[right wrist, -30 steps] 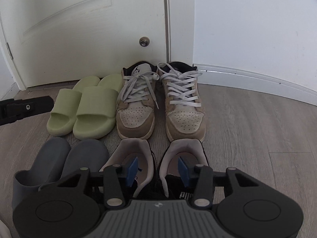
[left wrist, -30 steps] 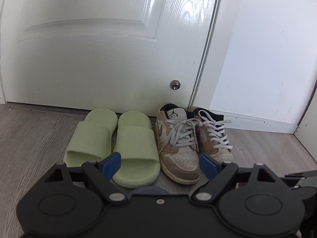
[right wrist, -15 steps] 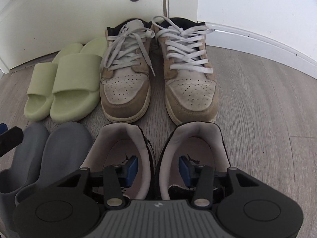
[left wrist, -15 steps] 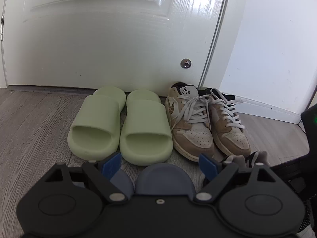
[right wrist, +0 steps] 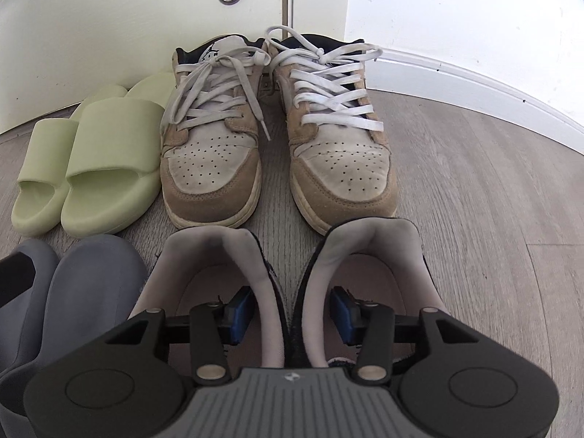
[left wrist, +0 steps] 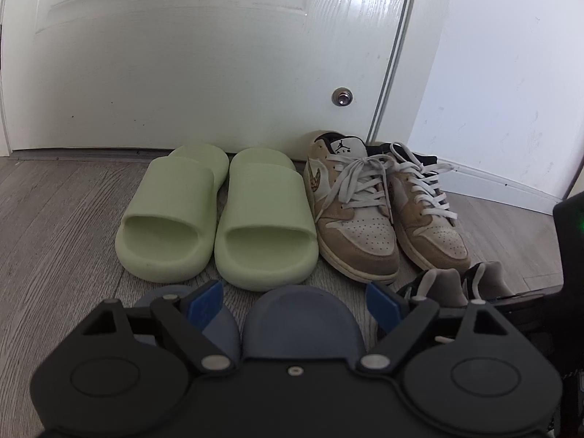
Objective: Organize scattered shoes
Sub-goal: 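Carry the black sneakers toward the wall corner with the right tool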
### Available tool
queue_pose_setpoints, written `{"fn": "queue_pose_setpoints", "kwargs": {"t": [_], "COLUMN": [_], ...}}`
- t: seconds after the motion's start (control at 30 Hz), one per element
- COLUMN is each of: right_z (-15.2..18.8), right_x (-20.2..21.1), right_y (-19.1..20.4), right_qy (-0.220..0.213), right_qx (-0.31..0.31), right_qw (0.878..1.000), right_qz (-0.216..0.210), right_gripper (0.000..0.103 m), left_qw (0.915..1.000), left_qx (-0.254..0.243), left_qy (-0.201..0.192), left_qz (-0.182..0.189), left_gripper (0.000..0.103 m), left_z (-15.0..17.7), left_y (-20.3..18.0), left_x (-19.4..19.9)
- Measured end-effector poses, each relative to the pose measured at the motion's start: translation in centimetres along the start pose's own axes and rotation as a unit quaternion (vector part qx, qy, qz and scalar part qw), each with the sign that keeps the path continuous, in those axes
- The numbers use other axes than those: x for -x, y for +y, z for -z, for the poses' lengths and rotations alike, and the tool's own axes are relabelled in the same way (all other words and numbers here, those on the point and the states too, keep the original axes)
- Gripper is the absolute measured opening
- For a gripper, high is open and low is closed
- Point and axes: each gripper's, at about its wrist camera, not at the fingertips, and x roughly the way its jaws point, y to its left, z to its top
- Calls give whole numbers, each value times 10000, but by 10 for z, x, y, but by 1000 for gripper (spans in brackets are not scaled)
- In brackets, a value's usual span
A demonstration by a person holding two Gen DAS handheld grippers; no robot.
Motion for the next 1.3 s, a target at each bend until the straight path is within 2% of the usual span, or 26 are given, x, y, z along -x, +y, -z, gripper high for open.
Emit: {"fn": "queue_pose_setpoints", "kwargs": {"t": [0.1, 0.3, 0.5, 0.63, 0.77, 0.93, 1.0, 1.2, 1.3], "right_z": [2, 12, 16, 20, 23, 23, 21, 4, -1], "right_x": [1, 9, 23, 39, 63, 82, 86, 88, 90], "right_y": [0, 3, -6, -22, -51, -97, -117, -181, -216], "right_qy": [-104, -490, -685, -882, -1218, -1366, -1394, -1386, -1418], "right_qx": [46, 195, 265, 6, -408, -954, -1073, -1082, -1108], "right_qw": [9999, 9986, 9972, 9959, 9917, 9860, 9844, 9824, 9796], "right_qz": [-17, -15, -130, -203, -47, -51, 30, 632, 894], "right_gripper": [46, 27, 25, 24, 24, 24, 24, 24, 24], "left_qw": [10000, 10000, 9999, 9999, 9998, 9993, 9984, 9970, 9970], "left_qx": [23, -10, 29, -10, -99, -270, -479, -664, -587], "left_qy": [32, -74, -130, -163, -187, -240, -294, -277, -226], "left_qz": [-2, -6, 3, 12, 51, 56, 53, 283, 457], "left_gripper": [86, 86, 86, 86, 86, 86, 86, 86, 86], "left_z": [1, 0, -2, -2, -1, 0, 0, -3, -5], "left_y": [0, 0, 2, 1, -4, -15, -28, -79, -106], "left_x": [-2, 1, 3, 4, 6, 11, 14, 12, 4]}}
